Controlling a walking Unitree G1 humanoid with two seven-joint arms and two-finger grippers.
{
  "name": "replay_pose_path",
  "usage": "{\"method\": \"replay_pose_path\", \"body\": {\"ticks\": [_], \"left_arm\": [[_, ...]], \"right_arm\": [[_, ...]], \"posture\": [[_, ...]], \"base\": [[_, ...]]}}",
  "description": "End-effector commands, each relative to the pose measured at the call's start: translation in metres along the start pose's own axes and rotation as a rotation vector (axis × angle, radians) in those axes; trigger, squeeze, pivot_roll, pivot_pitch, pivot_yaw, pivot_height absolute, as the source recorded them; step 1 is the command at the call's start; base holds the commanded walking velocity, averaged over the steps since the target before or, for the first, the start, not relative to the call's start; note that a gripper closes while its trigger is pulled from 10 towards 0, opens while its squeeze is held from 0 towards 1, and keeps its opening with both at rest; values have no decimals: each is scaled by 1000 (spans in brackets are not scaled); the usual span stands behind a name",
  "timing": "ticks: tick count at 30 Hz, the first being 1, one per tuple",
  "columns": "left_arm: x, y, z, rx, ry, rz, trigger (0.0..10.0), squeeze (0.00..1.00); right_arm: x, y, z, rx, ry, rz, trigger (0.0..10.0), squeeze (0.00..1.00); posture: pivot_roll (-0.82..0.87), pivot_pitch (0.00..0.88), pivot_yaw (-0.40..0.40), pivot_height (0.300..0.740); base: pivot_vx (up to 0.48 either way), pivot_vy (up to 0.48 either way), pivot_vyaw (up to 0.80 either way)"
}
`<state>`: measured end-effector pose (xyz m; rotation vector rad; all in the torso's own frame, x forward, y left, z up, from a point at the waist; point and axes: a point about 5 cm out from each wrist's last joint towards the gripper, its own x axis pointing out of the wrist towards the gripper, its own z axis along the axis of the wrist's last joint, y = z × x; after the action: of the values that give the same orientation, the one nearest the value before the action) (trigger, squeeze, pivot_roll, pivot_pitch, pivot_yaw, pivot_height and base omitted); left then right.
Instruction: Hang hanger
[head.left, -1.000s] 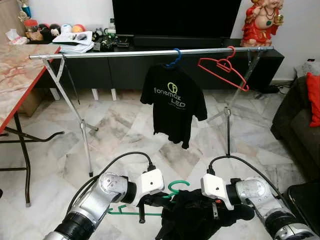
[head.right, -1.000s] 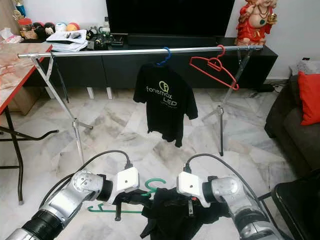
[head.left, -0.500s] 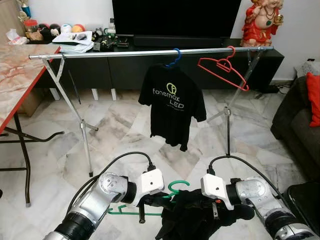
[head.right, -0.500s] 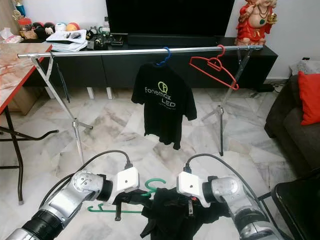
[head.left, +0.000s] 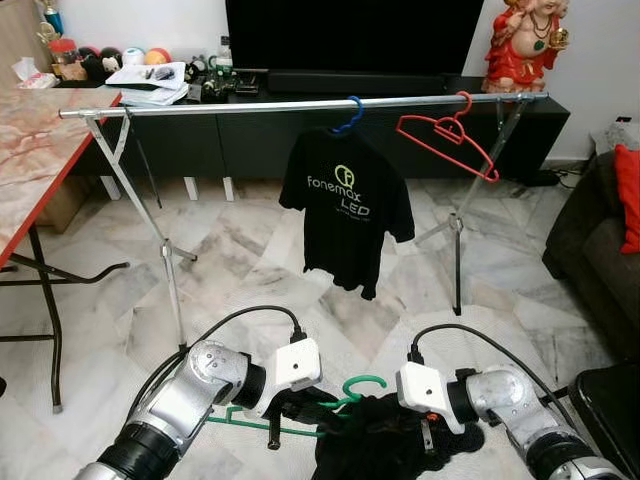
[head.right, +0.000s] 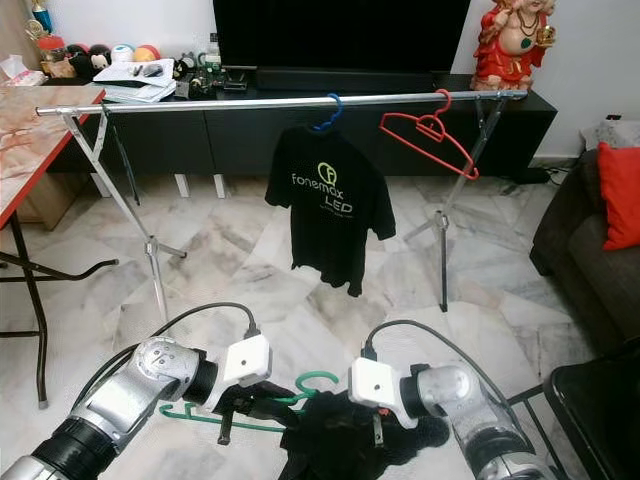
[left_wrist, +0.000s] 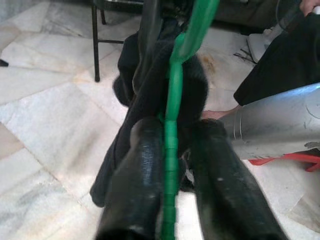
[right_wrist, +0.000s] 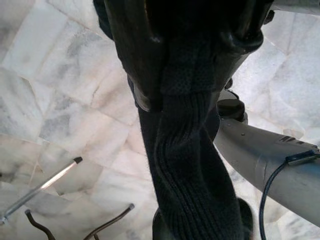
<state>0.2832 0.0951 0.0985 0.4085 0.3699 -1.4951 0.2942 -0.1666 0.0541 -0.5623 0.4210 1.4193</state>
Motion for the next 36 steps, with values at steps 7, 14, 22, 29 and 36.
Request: {"method": "replay_pose_path", "body": {"ticks": [7,14,22,29,36], "left_arm": [[-4,-2,3,8,-3,-26,10000,1000],[-22,12,2,8,-13,117,10000,1000],[-43,28,-14,-60,-73,454,10000,0],[-41,29,-48,-192,-43,681,10000,0],[-31,26,-74,-292,2,789,10000,0]], "right_arm": [[-4,2,-10,1,70,-27,0,0],[-12,-7,-20,9,168,-224,0,0],[-30,-21,-30,117,201,-498,0,0],[-34,-38,-13,80,137,-613,0,0],[-33,-57,16,33,63,-692,0,0]], "posture": [[13,68,-27,740],[13,73,-29,740],[14,85,-26,740],[-4,91,-26,740],[-16,88,-23,740]], "base": [[0,0,0],[0,0,0],[0,0,0],[0,0,0],[0,0,0]]}}
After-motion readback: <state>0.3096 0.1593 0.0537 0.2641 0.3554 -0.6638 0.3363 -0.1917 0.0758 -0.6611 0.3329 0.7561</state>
